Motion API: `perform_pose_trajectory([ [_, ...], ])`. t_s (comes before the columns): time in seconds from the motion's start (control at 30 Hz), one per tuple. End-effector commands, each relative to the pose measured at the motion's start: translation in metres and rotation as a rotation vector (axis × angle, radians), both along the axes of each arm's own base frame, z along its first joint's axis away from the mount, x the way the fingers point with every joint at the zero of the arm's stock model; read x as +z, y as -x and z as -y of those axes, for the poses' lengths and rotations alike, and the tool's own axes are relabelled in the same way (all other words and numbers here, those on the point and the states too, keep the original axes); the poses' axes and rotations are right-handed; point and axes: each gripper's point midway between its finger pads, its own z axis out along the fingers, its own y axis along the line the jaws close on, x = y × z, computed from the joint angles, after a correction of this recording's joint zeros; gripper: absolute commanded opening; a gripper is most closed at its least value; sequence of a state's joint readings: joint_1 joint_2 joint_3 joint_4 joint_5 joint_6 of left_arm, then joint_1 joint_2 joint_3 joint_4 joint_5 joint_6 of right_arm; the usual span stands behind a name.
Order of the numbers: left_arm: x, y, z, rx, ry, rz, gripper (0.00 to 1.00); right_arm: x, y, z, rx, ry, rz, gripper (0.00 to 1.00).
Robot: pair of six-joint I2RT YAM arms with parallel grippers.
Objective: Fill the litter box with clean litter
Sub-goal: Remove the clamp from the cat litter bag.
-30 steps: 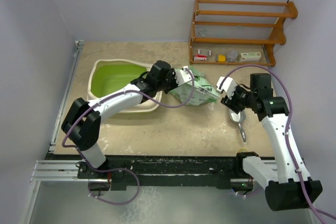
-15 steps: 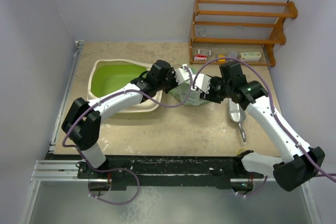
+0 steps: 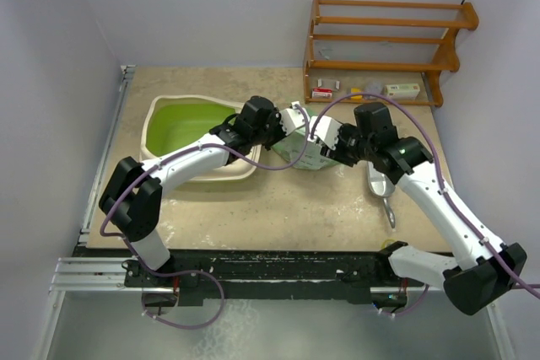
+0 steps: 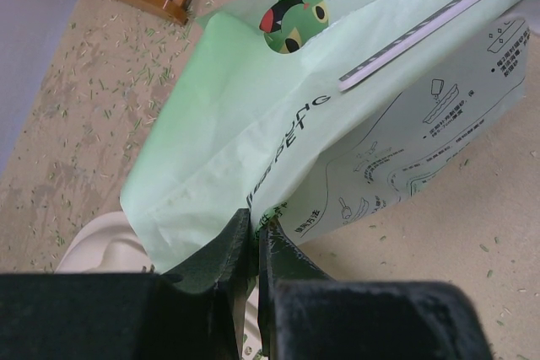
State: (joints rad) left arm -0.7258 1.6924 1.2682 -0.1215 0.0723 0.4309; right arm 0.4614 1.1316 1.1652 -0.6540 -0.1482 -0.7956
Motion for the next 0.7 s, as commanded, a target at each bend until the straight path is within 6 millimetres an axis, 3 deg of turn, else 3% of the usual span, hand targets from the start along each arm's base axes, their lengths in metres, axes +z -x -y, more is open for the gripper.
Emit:
perform_pose_trajectory([
  [0.0,0.046,-0.009,0.013,-0.005,0.110,0.069,0.03,-0.005,-0.001,-0.008,-0.005,-0.043,0.019,0.44],
  [0.17,0.040,-0.013,0.013,0.000,0.118,0.046,0.03,-0.009,0.003,-0.016,-0.001,-0.104,0.006,0.41],
  [0.67,0.032,-0.014,0.016,-0.008,0.136,0.001,0.03,-0.015,-0.016,-0.021,0.010,-0.062,0.083,0.46],
])
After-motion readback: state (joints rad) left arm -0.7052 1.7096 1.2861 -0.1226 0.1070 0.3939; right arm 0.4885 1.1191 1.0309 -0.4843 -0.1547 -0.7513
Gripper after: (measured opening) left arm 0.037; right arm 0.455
